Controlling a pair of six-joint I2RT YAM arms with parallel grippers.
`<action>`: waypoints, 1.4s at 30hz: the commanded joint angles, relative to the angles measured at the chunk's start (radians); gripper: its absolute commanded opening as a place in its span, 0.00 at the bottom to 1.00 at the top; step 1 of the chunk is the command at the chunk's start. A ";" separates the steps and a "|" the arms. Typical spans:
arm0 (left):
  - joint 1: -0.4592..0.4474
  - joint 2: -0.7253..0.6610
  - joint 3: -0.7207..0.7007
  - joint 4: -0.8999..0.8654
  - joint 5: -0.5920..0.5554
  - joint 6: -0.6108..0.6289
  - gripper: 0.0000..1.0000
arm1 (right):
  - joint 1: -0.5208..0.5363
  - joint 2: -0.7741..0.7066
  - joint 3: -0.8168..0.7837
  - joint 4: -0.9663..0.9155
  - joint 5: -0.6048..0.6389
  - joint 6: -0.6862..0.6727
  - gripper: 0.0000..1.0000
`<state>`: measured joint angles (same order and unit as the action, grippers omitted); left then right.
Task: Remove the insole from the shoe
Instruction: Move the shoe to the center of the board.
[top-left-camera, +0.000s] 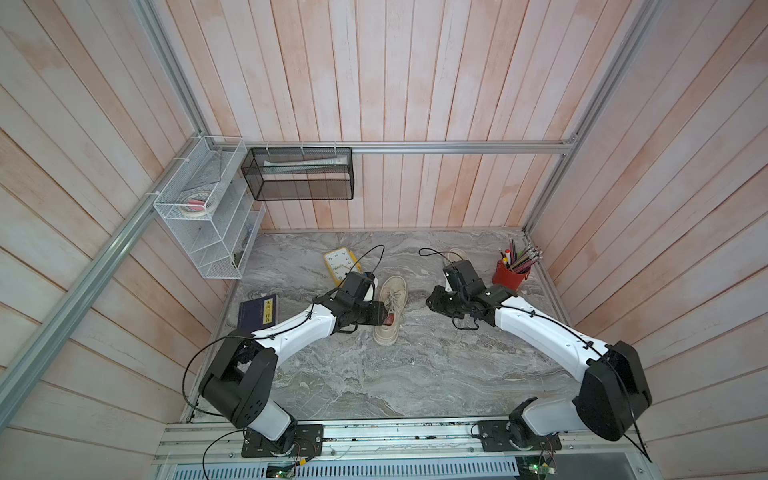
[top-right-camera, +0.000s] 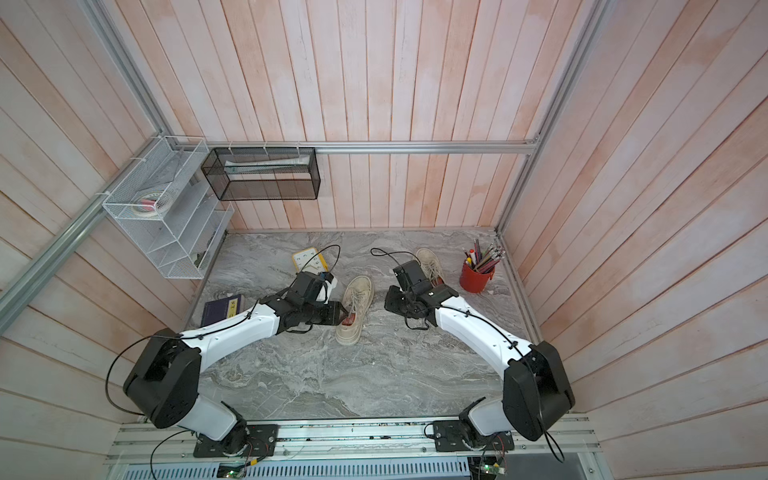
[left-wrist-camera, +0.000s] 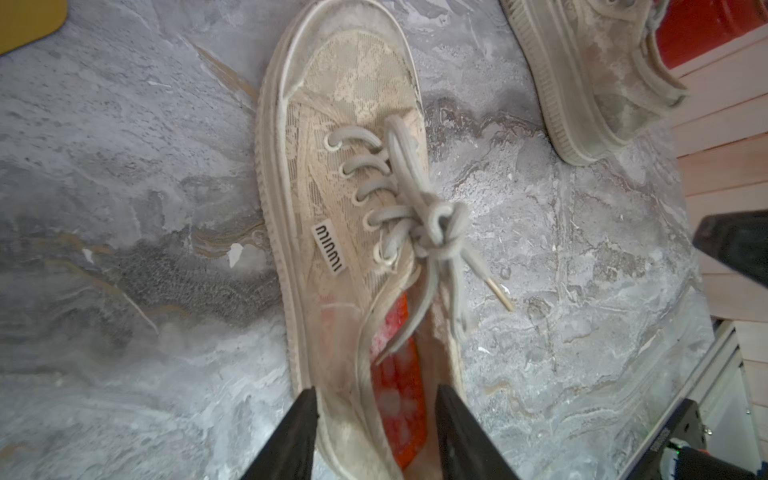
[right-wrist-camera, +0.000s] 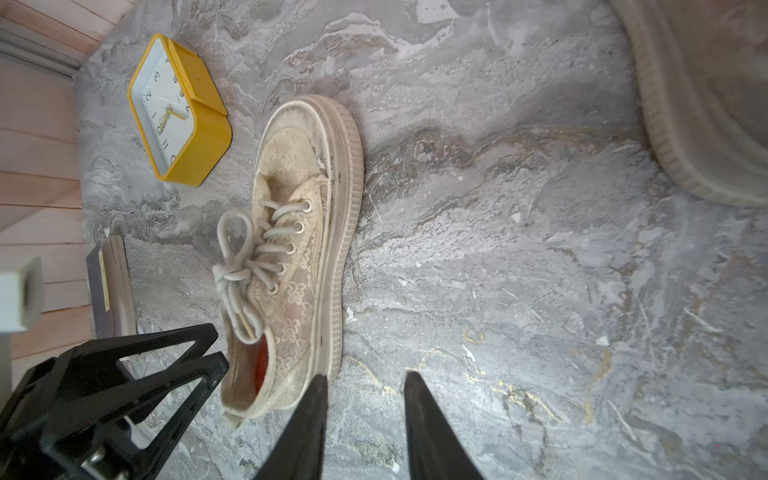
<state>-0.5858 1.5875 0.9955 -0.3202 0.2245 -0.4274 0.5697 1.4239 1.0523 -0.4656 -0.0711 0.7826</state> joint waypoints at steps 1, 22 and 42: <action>-0.003 0.052 0.051 -0.020 -0.031 0.037 0.48 | -0.027 -0.004 -0.013 0.034 -0.039 -0.059 0.34; 0.045 -0.054 -0.110 0.050 -0.258 -0.337 0.00 | -0.070 0.142 0.059 0.186 -0.322 -0.347 0.32; 0.126 -0.446 -0.252 0.001 -0.252 -0.374 0.52 | 0.057 0.216 0.042 0.329 -0.439 -0.484 0.36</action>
<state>-0.4896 1.1435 0.7891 -0.2840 0.0116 -0.7265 0.6102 1.6268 1.1145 -0.2352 -0.4416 0.3393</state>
